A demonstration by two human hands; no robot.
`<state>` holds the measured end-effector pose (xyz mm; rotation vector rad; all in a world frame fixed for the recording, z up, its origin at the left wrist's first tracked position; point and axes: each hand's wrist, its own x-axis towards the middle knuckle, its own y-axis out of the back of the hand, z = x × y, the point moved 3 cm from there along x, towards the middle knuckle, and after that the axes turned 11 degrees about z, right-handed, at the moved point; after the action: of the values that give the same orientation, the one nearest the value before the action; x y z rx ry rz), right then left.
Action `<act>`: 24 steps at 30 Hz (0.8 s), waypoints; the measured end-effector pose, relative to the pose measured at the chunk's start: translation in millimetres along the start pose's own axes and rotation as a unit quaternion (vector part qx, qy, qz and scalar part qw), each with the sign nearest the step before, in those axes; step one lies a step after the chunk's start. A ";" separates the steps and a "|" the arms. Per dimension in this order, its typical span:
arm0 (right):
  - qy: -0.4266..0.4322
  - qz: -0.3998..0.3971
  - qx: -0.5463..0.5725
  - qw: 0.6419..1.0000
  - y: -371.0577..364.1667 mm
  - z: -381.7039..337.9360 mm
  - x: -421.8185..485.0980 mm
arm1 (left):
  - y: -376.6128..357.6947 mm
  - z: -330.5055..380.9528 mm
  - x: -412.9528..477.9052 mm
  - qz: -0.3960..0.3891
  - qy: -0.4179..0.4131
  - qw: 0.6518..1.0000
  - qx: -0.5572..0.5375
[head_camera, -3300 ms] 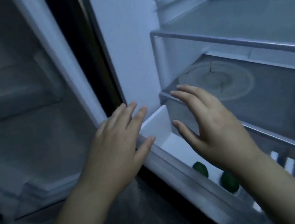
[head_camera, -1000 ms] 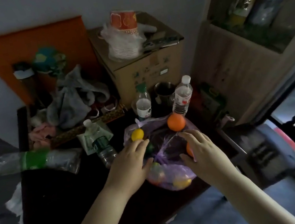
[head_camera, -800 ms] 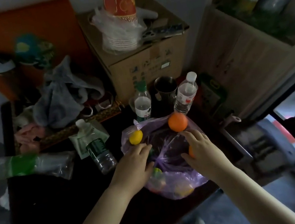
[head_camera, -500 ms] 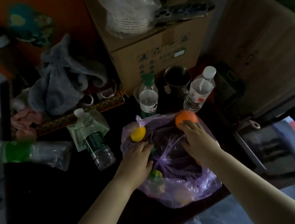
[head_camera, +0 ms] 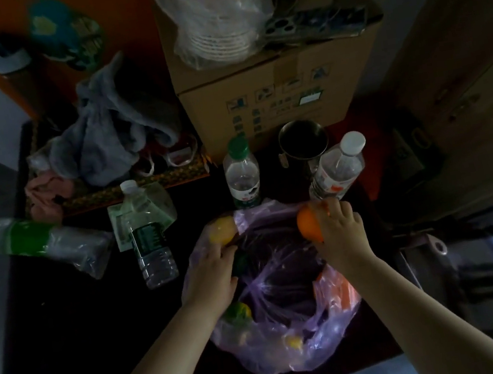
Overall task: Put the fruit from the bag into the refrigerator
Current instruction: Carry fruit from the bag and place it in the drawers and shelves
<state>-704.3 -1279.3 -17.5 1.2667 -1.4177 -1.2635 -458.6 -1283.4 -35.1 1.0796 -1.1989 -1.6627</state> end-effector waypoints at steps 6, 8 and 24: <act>0.029 0.017 0.011 0.999 -5.8 4.8 -3.2 | -7.8 12.9 -1.8 0.012 0.020 1.000 -0.013; 0.046 0.008 0.014 0.999 -7.7 2.9 -5.0 | -9.4 13.9 -3.9 0.022 0.024 0.999 -0.011; -0.058 0.110 0.179 0.976 51.4 -19.0 -66.4 | 45.1 29.1 -40.5 0.133 -0.078 0.980 -0.125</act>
<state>-684.0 -1217.3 38.6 1.2393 -1.8780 -0.9738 -467.8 -1247.8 21.2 0.6159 -1.1400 -1.6550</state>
